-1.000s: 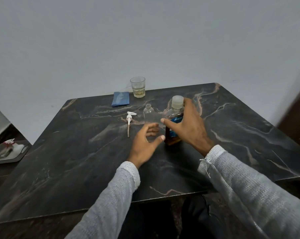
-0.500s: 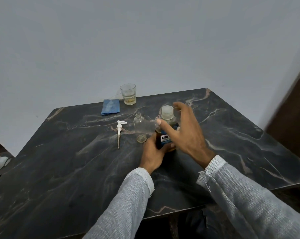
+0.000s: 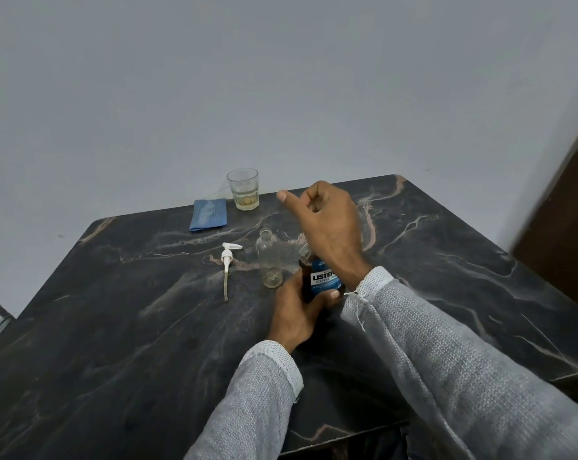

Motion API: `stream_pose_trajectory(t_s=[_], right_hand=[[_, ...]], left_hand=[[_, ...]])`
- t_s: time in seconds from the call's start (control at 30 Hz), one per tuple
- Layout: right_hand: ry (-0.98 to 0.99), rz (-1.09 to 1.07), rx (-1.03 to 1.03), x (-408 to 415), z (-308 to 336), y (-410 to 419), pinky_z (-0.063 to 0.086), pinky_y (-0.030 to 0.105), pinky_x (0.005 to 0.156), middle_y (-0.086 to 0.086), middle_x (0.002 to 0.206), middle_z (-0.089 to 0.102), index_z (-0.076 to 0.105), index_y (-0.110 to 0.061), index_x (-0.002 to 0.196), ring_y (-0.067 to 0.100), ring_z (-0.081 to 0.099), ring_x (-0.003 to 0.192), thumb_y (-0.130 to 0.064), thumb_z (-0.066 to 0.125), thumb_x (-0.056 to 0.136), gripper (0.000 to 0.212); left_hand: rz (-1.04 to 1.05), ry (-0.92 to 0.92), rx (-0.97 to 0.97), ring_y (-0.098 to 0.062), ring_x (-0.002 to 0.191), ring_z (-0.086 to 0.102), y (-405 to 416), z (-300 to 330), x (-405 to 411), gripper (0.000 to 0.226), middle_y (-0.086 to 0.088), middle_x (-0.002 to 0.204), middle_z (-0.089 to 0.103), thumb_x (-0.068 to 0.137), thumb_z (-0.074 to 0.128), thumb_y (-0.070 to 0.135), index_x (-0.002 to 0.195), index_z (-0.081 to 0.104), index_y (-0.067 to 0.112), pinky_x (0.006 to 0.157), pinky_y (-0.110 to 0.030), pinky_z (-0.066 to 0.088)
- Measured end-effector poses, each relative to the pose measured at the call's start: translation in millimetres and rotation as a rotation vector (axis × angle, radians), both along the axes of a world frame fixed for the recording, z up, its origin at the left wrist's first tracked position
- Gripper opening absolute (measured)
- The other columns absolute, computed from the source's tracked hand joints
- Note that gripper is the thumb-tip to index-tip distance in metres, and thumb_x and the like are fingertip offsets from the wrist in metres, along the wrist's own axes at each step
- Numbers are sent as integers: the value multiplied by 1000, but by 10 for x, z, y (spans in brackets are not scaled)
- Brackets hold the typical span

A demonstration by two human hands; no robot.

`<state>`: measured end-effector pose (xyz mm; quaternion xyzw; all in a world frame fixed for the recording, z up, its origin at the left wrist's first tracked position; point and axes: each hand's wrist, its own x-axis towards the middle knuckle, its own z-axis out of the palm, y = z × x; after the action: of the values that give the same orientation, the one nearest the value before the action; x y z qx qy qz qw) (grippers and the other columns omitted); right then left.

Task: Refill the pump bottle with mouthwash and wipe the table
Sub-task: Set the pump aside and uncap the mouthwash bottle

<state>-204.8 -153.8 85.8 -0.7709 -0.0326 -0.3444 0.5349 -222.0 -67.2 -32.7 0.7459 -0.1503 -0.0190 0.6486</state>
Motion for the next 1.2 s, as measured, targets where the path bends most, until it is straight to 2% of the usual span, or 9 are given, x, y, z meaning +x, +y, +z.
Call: stream_pose_trajectory(t_s=[0.13, 0.23, 0.37, 0.57, 0.67, 0.77, 0.87, 1.0, 1.2], right_hand=[[87, 157, 3, 6, 70, -30, 45, 20, 48, -11, 44, 52, 55, -19, 62, 1, 45, 41, -46, 73, 81, 38], [199, 406, 43, -40, 156, -139, 39, 17, 41, -7, 40, 50, 54, -13, 66, 6, 43, 35, -36, 73, 84, 35], [326, 662, 64, -63, 232, -281, 36, 19, 39, -7, 41, 44, 53, -13, 66, 11, 40, 35, -24, 71, 88, 30], [99, 264, 39, -92, 27, -184, 51, 20, 59, -6, 68, 64, 61, -18, 88, 9, 63, 61, -37, 76, 80, 26], [39, 87, -50, -164, -169, -117, 46, 8, 56, -12, 69, 65, 56, -32, 93, -2, 62, 65, -49, 76, 74, 33], [77, -7, 3, -184, -243, -98, 48, 12, 51, -10, 71, 64, 55, -32, 89, 0, 62, 62, -55, 76, 71, 36], [124, 13, -30, -143, -210, -113, 54, 22, 52, -8, 64, 68, 61, -25, 78, 2, 65, 58, -50, 72, 79, 28], [163, 186, -81, -146, -130, -213, 47, 11, 52, -10, 65, 72, 65, -18, 78, 0, 67, 58, -39, 70, 85, 23], [241, 413, -119, -158, -4, -331, 56, 19, 62, 0, 69, 73, 67, -10, 80, 15, 73, 71, -34, 71, 86, 25]], left_hand=[[-39, 11, -20, -6, 98, 68, 14, 13, 30, 40, 1, 108, 72, 81, 75, 8, 118, 61, 6, 83, -15, 51], [-57, 14, -26, -5, 102, 67, 7, 16, 32, 42, 4, 110, 72, 79, 76, 7, 119, 62, 10, 90, -20, 51], [-64, -8, 25, 3, 101, 65, 14, 35, 25, 40, 17, 105, 71, 79, 76, 11, 112, 61, 28, 86, -12, 48], [-28, 26, -15, 4, 98, 66, 3, 37, -34, 39, 17, 102, 71, 77, 79, 16, 109, 60, 30, 84, -13, 50], [-12, 12, -19, 1, 91, 68, 2, 24, -56, 32, 12, 96, 73, 80, 77, 14, 107, 62, 22, 76, -12, 51], [-19, 21, -47, -3, 89, 70, 5, 19, -51, 29, 12, 90, 74, 80, 75, 6, 103, 63, 17, 74, -14, 52], [-39, 30, -56, -9, 94, 70, 11, 20, -25, 34, 3, 98, 74, 80, 76, 8, 111, 63, 9, 82, -22, 55], [-66, 65, -79, -12, 100, 69, 5, 24, 10, 35, -1, 106, 73, 80, 74, 4, 113, 61, 9, 89, -27, 53], [-108, 57, -79, -6, 101, 68, 2, 41, 20, 34, 5, 107, 72, 83, 70, 1, 112, 61, 17, 85, -16, 50]])
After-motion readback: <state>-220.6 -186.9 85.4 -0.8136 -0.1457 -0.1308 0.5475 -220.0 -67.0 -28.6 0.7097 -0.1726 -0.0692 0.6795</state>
